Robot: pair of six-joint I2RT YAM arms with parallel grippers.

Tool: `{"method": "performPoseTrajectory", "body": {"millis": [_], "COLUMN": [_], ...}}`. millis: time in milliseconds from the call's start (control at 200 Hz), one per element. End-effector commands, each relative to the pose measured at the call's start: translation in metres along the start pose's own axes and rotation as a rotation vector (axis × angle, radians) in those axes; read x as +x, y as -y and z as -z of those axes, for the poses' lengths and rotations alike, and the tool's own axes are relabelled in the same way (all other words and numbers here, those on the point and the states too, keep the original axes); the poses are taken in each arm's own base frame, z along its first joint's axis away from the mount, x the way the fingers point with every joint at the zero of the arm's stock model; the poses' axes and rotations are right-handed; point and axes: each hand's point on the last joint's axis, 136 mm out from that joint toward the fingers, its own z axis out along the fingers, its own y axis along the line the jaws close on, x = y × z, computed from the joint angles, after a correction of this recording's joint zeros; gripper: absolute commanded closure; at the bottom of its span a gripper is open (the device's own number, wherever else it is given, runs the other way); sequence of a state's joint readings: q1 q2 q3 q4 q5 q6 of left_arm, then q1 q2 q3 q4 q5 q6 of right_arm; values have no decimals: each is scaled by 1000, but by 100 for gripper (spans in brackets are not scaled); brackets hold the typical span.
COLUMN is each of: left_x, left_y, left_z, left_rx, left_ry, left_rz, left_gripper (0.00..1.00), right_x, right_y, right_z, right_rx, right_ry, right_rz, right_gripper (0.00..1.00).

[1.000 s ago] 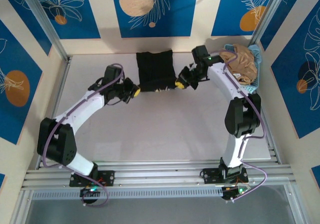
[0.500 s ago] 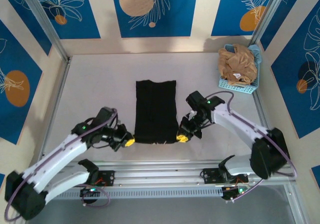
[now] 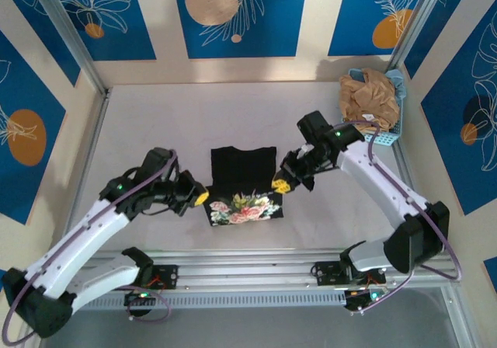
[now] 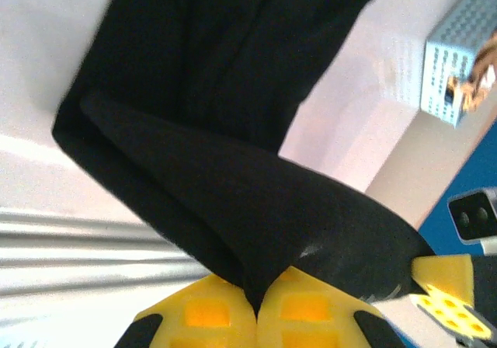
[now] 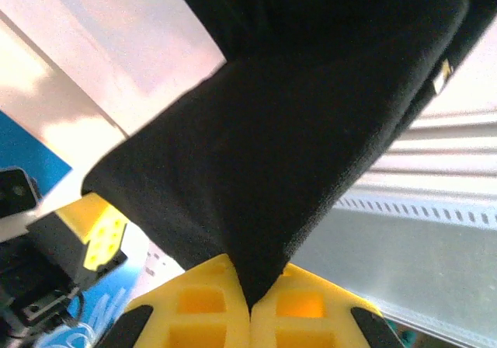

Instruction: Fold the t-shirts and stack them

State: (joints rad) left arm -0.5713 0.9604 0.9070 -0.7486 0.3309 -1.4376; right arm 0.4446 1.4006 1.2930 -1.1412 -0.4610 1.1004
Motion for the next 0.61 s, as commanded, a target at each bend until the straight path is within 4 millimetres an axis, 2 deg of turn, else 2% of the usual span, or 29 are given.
{"method": "performPoseTrajectory", "body": {"millis": [0,130,185,310,390,440,505,545,600], "left_x": [-44,-99,-121,-168,-194,-208,-222,-228,-233], "left_y": [12,45,55,80,74,69,67,69,78], "left_z": [-10,-39,-59,-106,-133,-147,-162,-166,-163], "left_rx": [-19,-37,-65,-90,-174,-210,-205,-197,-175], "left_ry": [111,109,88,54,34,32,24,29,48], "left_rz": [197,184,169,110,93,82,80,74,33], "left_gripper": [100,100,100,100,100,100,90,79,55], "right_x": [-35,-95,-123,-190,-228,-250,-273,-280,-287], "right_y": [-16,-47,-57,-72,-74,-75,-78,-83,-88], "right_z": [3,1,-1,-19,-33,-37,-37,-36,-31], "right_rx": [-30,-52,-30,3,16,24,28,20,0], "right_ry": [15,29,46,66,83,104,138,149,154], "right_rz": [-65,-89,-102,-132,-159,-155,-135,-123,-107], "right_gripper": [100,100,100,100,100,93,77,65,50]}}
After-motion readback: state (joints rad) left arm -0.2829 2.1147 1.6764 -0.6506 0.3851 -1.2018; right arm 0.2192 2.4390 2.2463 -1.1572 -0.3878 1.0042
